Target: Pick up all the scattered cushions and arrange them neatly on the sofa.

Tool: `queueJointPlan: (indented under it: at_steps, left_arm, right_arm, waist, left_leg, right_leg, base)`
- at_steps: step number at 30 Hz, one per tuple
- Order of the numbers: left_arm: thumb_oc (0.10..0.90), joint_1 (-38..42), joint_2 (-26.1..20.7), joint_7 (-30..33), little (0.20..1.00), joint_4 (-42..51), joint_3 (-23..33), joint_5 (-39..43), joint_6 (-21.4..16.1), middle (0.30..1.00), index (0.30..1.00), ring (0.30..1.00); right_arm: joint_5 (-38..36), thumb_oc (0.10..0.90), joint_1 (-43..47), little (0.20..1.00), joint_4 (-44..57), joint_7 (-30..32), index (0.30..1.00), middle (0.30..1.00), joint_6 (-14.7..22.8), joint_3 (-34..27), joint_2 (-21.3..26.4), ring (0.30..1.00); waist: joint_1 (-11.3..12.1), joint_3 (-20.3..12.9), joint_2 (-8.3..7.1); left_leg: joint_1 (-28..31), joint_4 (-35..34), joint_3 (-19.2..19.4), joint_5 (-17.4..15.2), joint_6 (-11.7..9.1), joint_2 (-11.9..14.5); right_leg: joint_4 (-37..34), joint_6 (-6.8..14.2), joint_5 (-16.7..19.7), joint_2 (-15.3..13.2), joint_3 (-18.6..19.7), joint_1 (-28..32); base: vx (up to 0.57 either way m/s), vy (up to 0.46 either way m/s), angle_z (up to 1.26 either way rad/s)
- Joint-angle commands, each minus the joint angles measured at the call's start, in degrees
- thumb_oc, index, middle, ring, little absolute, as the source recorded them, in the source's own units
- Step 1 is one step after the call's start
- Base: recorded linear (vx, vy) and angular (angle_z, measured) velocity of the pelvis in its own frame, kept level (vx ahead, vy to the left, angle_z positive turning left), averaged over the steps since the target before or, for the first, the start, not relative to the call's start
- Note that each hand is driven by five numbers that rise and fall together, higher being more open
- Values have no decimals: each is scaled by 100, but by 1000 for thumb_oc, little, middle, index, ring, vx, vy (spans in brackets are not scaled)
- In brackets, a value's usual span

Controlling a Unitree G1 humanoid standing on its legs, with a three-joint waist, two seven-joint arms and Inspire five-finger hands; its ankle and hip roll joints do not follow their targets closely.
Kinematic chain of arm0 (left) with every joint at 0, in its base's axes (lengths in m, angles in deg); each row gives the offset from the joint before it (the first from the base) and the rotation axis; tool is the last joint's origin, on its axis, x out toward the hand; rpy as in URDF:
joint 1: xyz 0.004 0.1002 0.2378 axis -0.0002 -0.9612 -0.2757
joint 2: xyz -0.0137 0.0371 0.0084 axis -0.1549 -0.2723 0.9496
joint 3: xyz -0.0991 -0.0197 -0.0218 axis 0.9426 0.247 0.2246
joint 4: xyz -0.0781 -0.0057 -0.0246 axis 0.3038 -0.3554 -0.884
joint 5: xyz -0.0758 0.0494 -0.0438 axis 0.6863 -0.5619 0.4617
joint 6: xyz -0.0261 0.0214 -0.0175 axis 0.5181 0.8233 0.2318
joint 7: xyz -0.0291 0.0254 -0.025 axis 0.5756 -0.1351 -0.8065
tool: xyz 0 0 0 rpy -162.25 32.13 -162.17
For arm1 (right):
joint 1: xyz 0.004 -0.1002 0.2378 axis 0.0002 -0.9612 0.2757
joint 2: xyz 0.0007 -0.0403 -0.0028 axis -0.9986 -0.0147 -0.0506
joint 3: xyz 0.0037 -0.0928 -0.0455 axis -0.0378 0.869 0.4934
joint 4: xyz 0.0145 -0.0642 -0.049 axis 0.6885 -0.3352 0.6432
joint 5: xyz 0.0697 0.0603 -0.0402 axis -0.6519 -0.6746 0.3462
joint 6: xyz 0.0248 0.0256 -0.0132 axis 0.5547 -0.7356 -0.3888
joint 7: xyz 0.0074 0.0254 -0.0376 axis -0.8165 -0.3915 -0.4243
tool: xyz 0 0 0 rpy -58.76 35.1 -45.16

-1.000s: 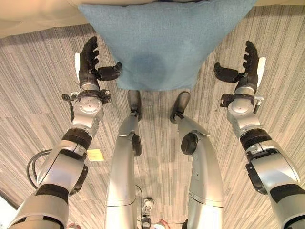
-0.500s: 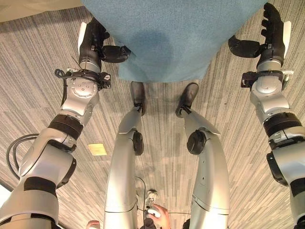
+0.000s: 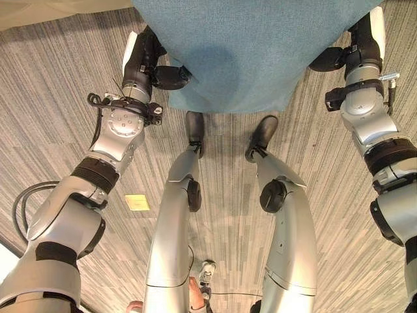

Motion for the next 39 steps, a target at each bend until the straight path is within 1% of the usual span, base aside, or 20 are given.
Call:
queueJointPlan:
  at_steps: [1, 2, 3, 4, 5, 6, 7, 8, 10, 11, 13, 19, 21, 26, 27, 32, 33, 34, 38, 39]
  left_arm:
    - [800, -212, 846, -193, 900, 756, 204, -93, -585, 900, 900, 900]
    - [711, -183, 994, -155, 766, 722, 185, -95, -565, 766, 766, 766]
    - [671, -158, 1082, -119, 707, 697, 196, -84, -562, 707, 707, 707]
    - [552, -142, 1114, -104, 528, 690, 211, -81, -572, 528, 528, 528]
    - [469, -129, 1206, -14, 404, 683, 260, -58, -598, 404, 404, 404]
    - [400, -128, 1207, -13, 300, 683, 260, -59, -598, 300, 300, 300]
    - [400, -128, 1207, -13, 300, 683, 260, -59, -598, 300, 300, 300]
    - [400, -120, 1226, 52, 300, 682, 345, -70, -627, 300, 300, 300]
    - [400, -162, 1208, 75, 300, 733, 378, -100, -629, 300, 300, 300]
    - [400, -210, 1207, 116, 300, 778, 462, -124, -650, 300, 300, 300]
    - [400, -270, 1233, 136, 300, 808, 499, -133, -655, 300, 300, 300]
    - [400, -771, 1468, 200, 300, 1192, 853, -181, -749, 300, 300, 300]
    - [400, -866, 1500, 216, 300, 1259, 881, -196, -761, 300, 300, 300]
    - [400, -1295, 1731, 191, 300, 1637, 1014, -284, -779, 300, 300, 300]
    - [400, -1396, 1819, 165, 300, 1747, 1047, -317, -765, 300, 300, 300]
    - [400, -1604, 1872, 157, 300, 1913, 1001, -521, -730, 300, 300, 300]
    - [400, -1650, 1844, 238, 300, 1900, 1010, -656, -720, 300, 300, 300]
    - [400, -1654, 1846, 246, 300, 1904, 1008, -664, -719, 300, 300, 300]
    - [400, -1641, 1869, 631, 300, 1767, 1060, -822, -763, 300, 300, 300]
    - [400, -1643, 1871, 637, 300, 1768, 1059, -828, -764, 300, 300, 300]
  right_arm:
    - [37, 800, -159, 900, 222, -201, 900, 900, 489, 223, -738, 900]
    - [-117, 605, -179, 608, 190, -299, 608, 608, 473, 218, -874, 608]
    - [-157, 557, -167, 535, 209, -321, 535, 535, 467, 225, -947, 535]
    - [-173, 400, -163, 300, 216, -325, 300, 300, 474, 224, -977, 300]
    - [-274, 400, -165, 300, 238, -309, 300, 300, 507, 167, -1083, 300]
    - [-275, 400, -164, 300, 238, -310, 300, 300, 507, 167, -1083, 300]
    - [-275, 400, -164, 300, 237, -310, 300, 300, 507, 167, -1083, 300]
    - [-498, 400, -187, 300, 346, -242, 300, 300, 605, -41, -1206, 300]
    - [-551, 400, -230, 300, 448, -190, 300, 300, 649, -142, -1246, 300]
    - [-669, 400, -310, 300, 621, -153, 300, 300, 729, -348, -1323, 300]
    - [-693, 400, -381, 300, 707, -149, 300, 300, 772, -427, -1377, 300]
    - [-806, 400, -923, 300, 1493, -10, 300, 300, 1131, -1155, -1694, 300]
    - [-779, 400, -1031, 300, 1642, -1, 300, 300, 1162, -1234, -1720, 300]
    - [-726, 400, -1661, 300, 2280, -33, 300, 300, 1322, -1616, -1864, 300]
    - [-720, 400, -1814, 300, 2399, -76, 300, 300, 1352, -1698, -1884, 300]
    - [-430, 400, -2124, 300, 2366, 39, 300, 300, 1214, -1763, -1859, 300]
    - [-88, 400, -2152, 300, 2120, 303, 300, 300, 1010, -1810, -1793, 300]
    - [-74, 400, -2154, 300, 2122, 316, 300, 300, 1005, -1809, -1799, 300]
    - [550, 400, -2068, 300, 1377, 973, 300, 300, 590, -1910, -1736, 300]
    - [554, 400, -2067, 300, 1374, 979, 300, 300, 590, -1908, -1739, 300]
  waist:
    - [-9, -876, 236]
    - [-5, -880, 224]
    - [-12, -873, 211]
    - [-16, -871, 206]
    - [-18, -857, 202]
    - [-17, -855, 202]
    - [-17, -855, 202]
    - [-25, -825, 229]
    - [-29, -814, 246]
    - [-36, -809, 264]
    - [-39, -826, 261]
    - [-102, -985, 279]
    - [-107, -1028, 285]
    - [-162, -1091, 266]
    - [-179, -1112, 258]
    - [-193, -1158, 246]
    - [-181, -1222, 248]
    - [-184, -1212, 254]
    - [-122, -1387, 260]
    - [-123, -1382, 263]
  left_leg:
    - [-160, 84, -233, -360, -191, -145]
    - [-160, 83, -268, -354, -197, -155]
    - [-160, 93, -266, -349, -203, -156]
    - [-160, 104, -269, -349, -204, -155]
    - [-160, 158, -274, -351, -204, -159]
    - [-160, 160, -274, -352, -204, -158]
    - [-160, 160, -274, -352, -204, -158]
    - [-160, 199, -278, -338, -219, -140]
    - [-160, 213, -273, -340, -217, -134]
    - [-160, 237, -272, -331, -222, -145]
    - [-160, 235, -266, -328, -222, -144]
    - [-155, 129, -273, -267, -232, -104]
    - [-153, 93, -280, -247, -235, -99]
    - [250, -473, -323, -104, -264, -71]
    - [442, -738, -328, -35, -291, -74]
    - [862, -1312, -436, 182, -371, -91]
    - [991, -1542, -498, 286, -419, -110]
    - [1017, -1570, -506, 302, -421, -112]
    - [1306, -2083, -607, 525, -531, -124]
    - [1321, -2100, -611, 535, -532, -124]
  right_leg:
    - [342, 512, -1057, 258, 111, 258]
    - [344, 509, -1047, 267, 115, 268]
    - [341, 506, -1039, 269, 102, 279]
    - [341, 503, -1032, 272, 100, 282]
    - [367, 494, -1001, 285, 108, 282]
    - [368, 494, -1001, 285, 108, 282]
    - [368, 494, -1001, 285, 108, 282]
    - [395, 512, -937, 292, 130, 279]
    - [416, 510, -922, 301, 136, 275]
    - [454, 520, -892, 322, 139, 270]
    - [449, 528, -871, 334, 154, 267]
    - [338, 551, -755, 387, 75, 316]
    - [296, 552, -737, 400, 45, 337]
    - [-175, 598, -613, 487, -76, 782]
    - [-408, 602, -579, 530, -111, 972]
    - [-890, 603, -496, 624, -181, 1387]
    - [-1065, 612, -463, 663, -202, 1498]
    - [-1090, 611, -451, 665, -211, 1525]
    - [-1514, 588, -405, 729, -300, 1803]
    - [-1528, 587, -399, 731, -304, 1817]
  base:
    - [-15, -21, 6]
    - [-13, -30, 5]
    - [-12, -32, 4]
    - [0, 0, 0]
    - [0, 0, 0]
    - [0, 0, 0]
    - [0, 0, 0]
    - [0, 0, 0]
    - [0, 0, 0]
    - [0, 0, 0]
    - [-7, 13, -4]
    - [-6, 2, 0]
    - [-17, 3, 0]
    - [-85, -9, -4]
    - [-95, -22, 1]
    - [-82, -43, 0]
    - [-40, -37, 0]
    - [-58, -56, 2]
    - [-52, -70, 4]
    - [-21, -79, 10]
